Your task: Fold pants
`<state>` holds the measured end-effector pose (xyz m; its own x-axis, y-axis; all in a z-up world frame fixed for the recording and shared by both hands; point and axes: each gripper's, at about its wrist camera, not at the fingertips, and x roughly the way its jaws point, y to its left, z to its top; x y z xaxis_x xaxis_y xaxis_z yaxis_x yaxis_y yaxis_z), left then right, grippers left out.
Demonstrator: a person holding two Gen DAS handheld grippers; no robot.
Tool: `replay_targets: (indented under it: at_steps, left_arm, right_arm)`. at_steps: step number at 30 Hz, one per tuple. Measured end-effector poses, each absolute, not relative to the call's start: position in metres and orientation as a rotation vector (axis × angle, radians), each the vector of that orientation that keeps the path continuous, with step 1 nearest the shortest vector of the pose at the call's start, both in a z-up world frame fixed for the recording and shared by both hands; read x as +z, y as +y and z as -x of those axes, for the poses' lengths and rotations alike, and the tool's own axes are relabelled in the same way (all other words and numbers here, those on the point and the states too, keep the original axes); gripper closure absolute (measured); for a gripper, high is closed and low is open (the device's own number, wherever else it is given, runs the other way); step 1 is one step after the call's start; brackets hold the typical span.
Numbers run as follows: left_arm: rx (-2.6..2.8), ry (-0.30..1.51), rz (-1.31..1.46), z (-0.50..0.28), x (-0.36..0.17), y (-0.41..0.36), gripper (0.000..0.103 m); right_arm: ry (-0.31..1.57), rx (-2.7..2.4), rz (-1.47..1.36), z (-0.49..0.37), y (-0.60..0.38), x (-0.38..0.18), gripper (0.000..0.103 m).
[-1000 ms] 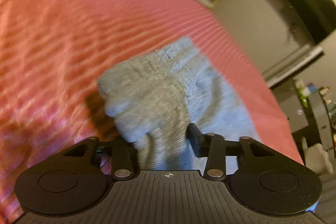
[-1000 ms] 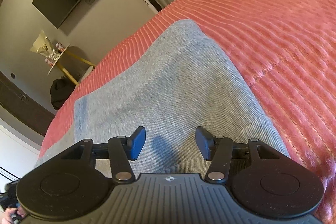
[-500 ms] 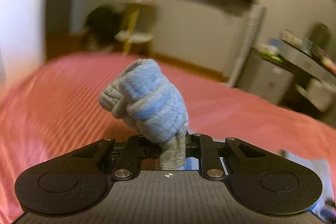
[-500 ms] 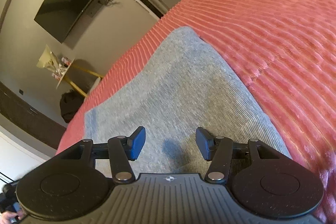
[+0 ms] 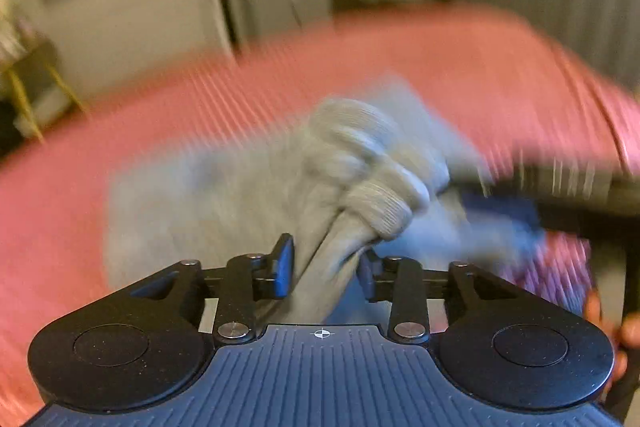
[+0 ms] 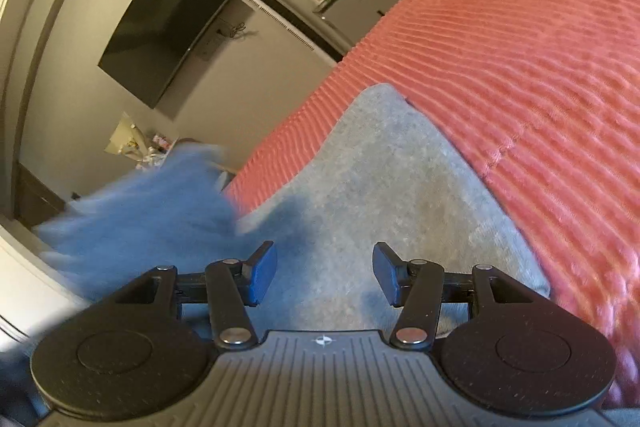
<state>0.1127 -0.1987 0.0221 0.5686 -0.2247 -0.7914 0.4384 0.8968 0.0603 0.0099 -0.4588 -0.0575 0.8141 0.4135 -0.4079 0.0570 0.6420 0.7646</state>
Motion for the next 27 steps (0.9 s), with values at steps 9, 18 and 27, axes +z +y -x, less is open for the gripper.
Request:
replay_targets:
  at_steps: [9,18,27]
  left_arm:
    - [-0.253,0.861,0.208,-0.082,0.038,-0.092,0.032]
    - [-0.011,0.860,0.375,-0.065,-0.010,-0.008,0.040]
    - [-0.085,0.882,0.273,-0.068,-0.014,-0.029,0.041]
  right_arm:
    - [0.709,0.366,-0.961,-0.015,-0.453,-0.066,0.036]
    - [0.911,0.328,-1.096,-0.056,-0.453,-0.087,0.027]
    - [0.949,0.256,-1.054,-0.042,-0.455,-0.078,0.026]
